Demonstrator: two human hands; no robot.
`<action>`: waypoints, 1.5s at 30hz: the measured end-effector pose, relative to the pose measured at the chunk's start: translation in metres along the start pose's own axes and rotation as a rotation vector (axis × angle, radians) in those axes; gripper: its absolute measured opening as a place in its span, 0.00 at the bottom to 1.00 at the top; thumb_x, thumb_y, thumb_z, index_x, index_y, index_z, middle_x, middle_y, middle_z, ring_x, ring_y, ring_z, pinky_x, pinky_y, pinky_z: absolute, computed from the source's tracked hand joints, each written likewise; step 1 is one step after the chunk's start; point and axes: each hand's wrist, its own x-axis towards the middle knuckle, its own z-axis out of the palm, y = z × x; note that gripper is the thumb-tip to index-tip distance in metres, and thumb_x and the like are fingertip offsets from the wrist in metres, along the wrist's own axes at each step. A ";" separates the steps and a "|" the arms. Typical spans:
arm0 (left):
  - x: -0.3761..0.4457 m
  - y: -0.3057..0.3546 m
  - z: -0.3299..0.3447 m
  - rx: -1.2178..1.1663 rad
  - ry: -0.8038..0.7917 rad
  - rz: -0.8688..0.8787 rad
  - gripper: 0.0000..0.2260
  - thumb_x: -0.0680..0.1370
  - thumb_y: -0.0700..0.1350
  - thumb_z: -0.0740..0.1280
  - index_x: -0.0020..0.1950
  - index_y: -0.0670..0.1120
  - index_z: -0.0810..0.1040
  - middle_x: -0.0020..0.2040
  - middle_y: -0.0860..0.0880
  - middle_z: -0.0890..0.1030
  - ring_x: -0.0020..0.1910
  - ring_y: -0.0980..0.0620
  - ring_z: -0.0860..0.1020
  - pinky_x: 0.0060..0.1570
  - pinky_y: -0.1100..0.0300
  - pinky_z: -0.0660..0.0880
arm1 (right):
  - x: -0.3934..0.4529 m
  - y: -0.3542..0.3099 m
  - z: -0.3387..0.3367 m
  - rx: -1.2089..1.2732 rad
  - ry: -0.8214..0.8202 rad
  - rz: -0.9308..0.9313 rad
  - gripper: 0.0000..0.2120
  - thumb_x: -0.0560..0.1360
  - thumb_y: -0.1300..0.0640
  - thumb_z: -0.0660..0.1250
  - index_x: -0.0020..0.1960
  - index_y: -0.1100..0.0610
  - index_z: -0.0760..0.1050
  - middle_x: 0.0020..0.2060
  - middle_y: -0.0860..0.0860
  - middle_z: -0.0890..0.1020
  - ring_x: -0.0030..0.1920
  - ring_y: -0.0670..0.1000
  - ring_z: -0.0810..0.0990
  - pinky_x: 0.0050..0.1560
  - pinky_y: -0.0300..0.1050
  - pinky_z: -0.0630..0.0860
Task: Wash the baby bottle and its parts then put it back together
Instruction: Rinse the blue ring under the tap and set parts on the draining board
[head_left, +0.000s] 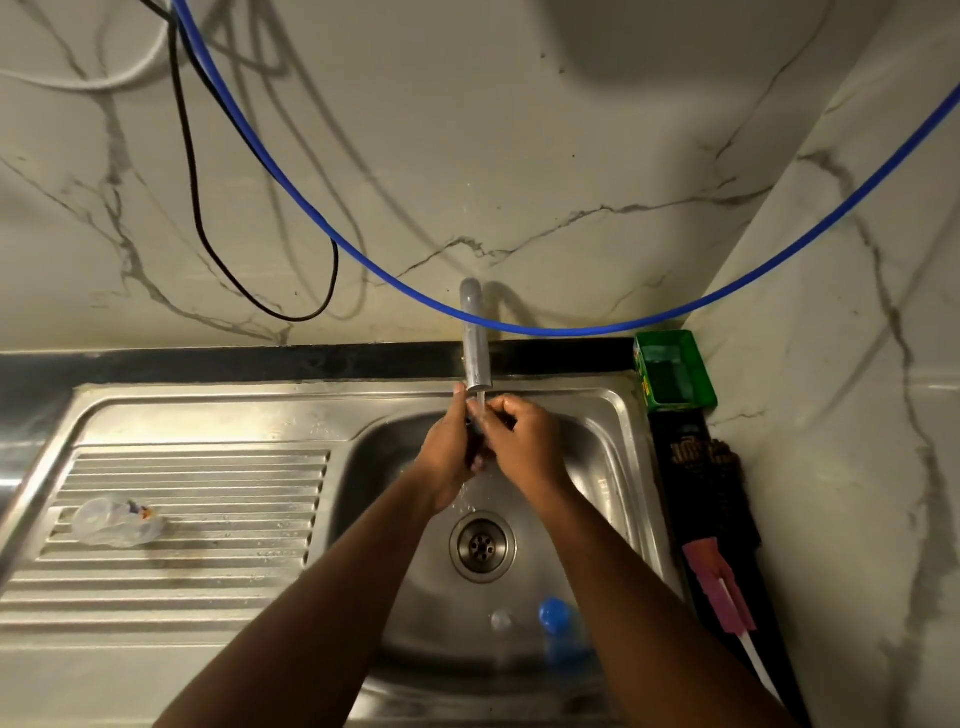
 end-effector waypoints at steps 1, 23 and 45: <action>-0.001 0.001 -0.001 0.003 0.028 0.002 0.26 0.87 0.62 0.53 0.46 0.45 0.80 0.34 0.46 0.76 0.29 0.54 0.71 0.32 0.60 0.67 | -0.001 -0.003 0.004 0.025 -0.015 0.014 0.11 0.81 0.46 0.68 0.53 0.54 0.83 0.44 0.47 0.85 0.44 0.43 0.84 0.43 0.34 0.78; 0.011 0.000 -0.005 -0.137 0.139 0.000 0.22 0.86 0.57 0.59 0.60 0.38 0.80 0.40 0.42 0.79 0.30 0.53 0.74 0.33 0.59 0.72 | -0.002 -0.008 0.006 0.182 -0.103 0.080 0.14 0.85 0.51 0.62 0.66 0.57 0.78 0.53 0.48 0.81 0.52 0.45 0.83 0.45 0.30 0.78; 0.003 0.014 0.001 -0.048 0.125 -0.176 0.26 0.86 0.64 0.53 0.63 0.48 0.81 0.58 0.41 0.86 0.60 0.41 0.83 0.61 0.47 0.78 | -0.023 0.015 0.000 -0.423 -0.044 -0.420 0.19 0.84 0.49 0.59 0.70 0.57 0.77 0.67 0.52 0.77 0.63 0.50 0.76 0.58 0.47 0.79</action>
